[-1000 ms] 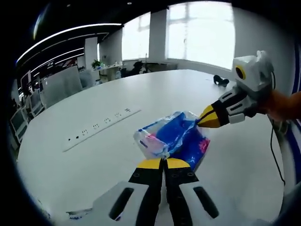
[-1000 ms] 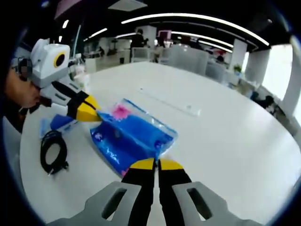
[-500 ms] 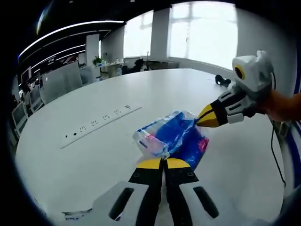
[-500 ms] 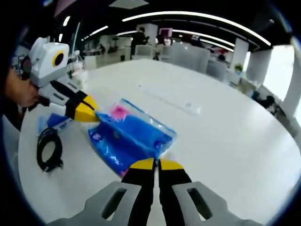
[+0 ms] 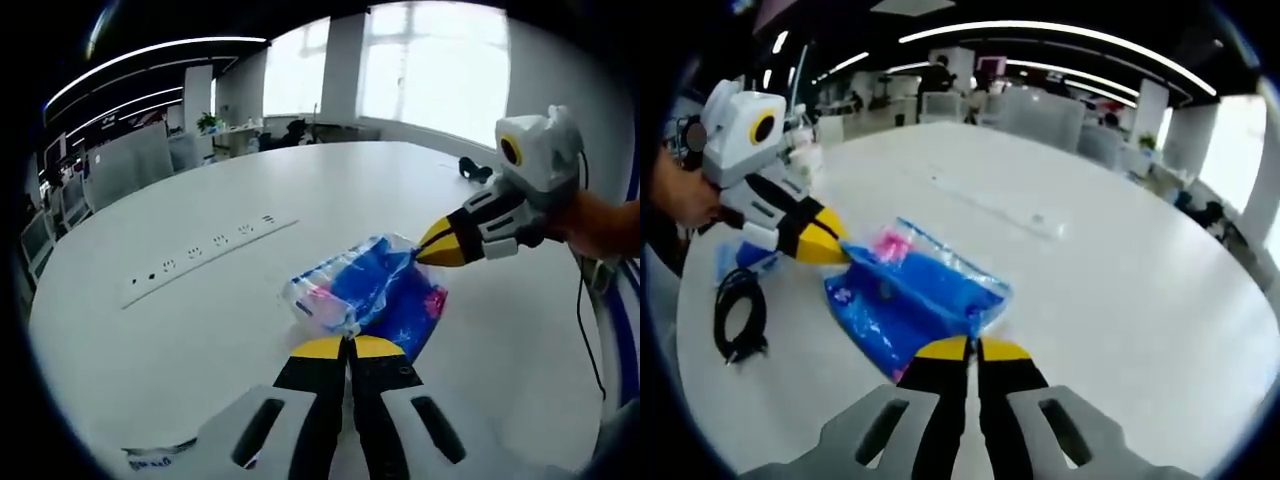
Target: Arrange the tabletop items into an orderly group along one side of the table until the central work area is clear of visible clutter.
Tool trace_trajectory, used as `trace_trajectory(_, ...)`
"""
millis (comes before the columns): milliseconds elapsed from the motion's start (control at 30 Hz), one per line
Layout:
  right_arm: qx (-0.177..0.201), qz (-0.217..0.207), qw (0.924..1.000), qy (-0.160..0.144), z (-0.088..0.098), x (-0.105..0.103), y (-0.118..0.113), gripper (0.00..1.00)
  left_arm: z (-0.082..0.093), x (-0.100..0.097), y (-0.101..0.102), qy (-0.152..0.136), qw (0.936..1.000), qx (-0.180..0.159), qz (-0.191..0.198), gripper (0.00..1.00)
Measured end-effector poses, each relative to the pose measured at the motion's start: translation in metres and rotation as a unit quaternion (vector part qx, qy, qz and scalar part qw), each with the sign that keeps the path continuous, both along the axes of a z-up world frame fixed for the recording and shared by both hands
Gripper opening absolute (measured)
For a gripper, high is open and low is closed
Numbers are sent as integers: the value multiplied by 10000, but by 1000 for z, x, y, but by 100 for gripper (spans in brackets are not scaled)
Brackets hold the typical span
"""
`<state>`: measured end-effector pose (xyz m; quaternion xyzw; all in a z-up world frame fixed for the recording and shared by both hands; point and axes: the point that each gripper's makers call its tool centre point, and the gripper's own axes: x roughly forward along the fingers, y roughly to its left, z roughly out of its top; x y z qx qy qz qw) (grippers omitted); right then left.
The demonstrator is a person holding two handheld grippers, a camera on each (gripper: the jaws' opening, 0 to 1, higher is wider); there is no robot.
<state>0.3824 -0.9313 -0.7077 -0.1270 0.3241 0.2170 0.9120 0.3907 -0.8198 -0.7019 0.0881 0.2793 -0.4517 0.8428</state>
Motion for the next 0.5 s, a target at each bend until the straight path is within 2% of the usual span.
trace_trajectory(300,-32,9,9999,165,-7,4,-1,0,-8,5,-1,57,9998,180,-32,0)
trace_trajectory(500,-136,61,9998,147,-8,4,-2,1,-13,6,-1,159,9996,228,57,1)
